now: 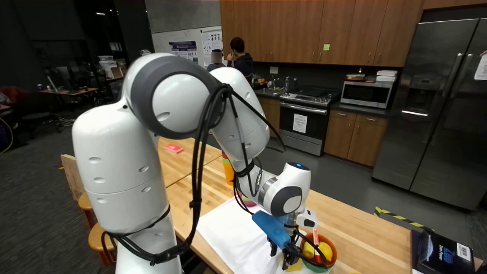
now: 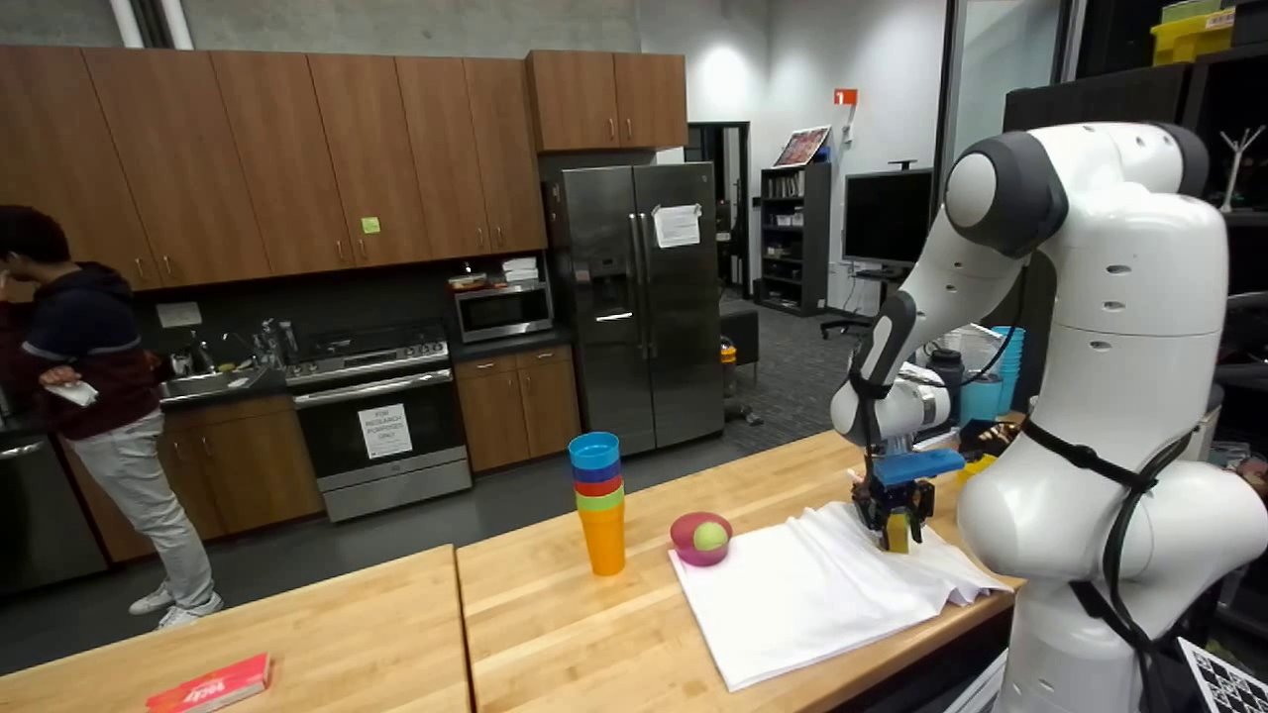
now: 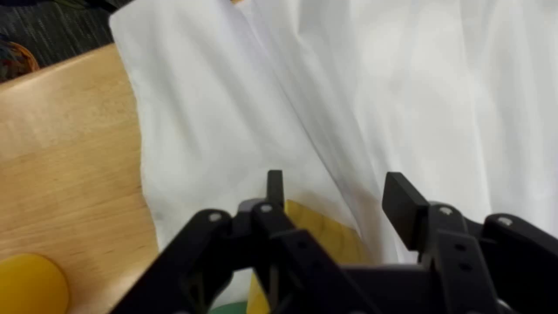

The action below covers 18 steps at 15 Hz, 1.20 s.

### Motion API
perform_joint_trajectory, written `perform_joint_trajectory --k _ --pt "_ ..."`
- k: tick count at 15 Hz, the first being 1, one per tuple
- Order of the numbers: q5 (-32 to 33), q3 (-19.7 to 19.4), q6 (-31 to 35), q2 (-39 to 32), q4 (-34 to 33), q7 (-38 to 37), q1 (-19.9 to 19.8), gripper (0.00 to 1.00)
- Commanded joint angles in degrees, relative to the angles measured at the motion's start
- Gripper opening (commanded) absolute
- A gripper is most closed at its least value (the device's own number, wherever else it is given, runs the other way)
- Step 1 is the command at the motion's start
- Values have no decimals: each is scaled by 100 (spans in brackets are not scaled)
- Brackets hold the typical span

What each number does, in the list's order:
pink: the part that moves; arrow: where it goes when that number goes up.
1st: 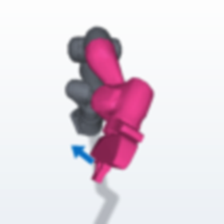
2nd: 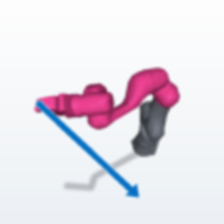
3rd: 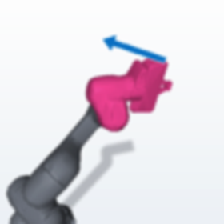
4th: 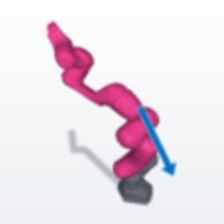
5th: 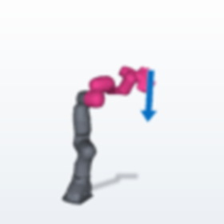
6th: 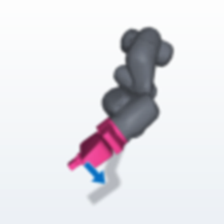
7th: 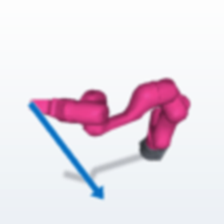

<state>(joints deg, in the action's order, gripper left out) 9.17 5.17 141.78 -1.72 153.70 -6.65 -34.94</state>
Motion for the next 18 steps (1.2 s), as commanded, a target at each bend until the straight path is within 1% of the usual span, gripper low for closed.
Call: perform_joint_trajectory --k 1,2,3,4,6,8,11,12,13,14,18 --pt "-14 -947 -766 691 14 569 784 37" --pt "238 -1151 -800 833 33 491 942 37" --pt "73 -1244 -586 434 -59 362 1101 87" --pt "102 -1373 -617 519 -59 363 1196 63" --pt "94 -1476 -613 503 -46 364 1309 72" --pt "88 -1483 -605 447 -51 364 1349 86" --pt "86 -1486 -603 424 -51 365 1354 87" --pt "32 -1473 -484 429 24 344 1372 97" --pt "61 -1525 -412 430 38 396 1379 97" --pt "77 -1609 -307 412 55 420 1414 100" --pt "-29 -1821 213 263 149 465 1536 100"
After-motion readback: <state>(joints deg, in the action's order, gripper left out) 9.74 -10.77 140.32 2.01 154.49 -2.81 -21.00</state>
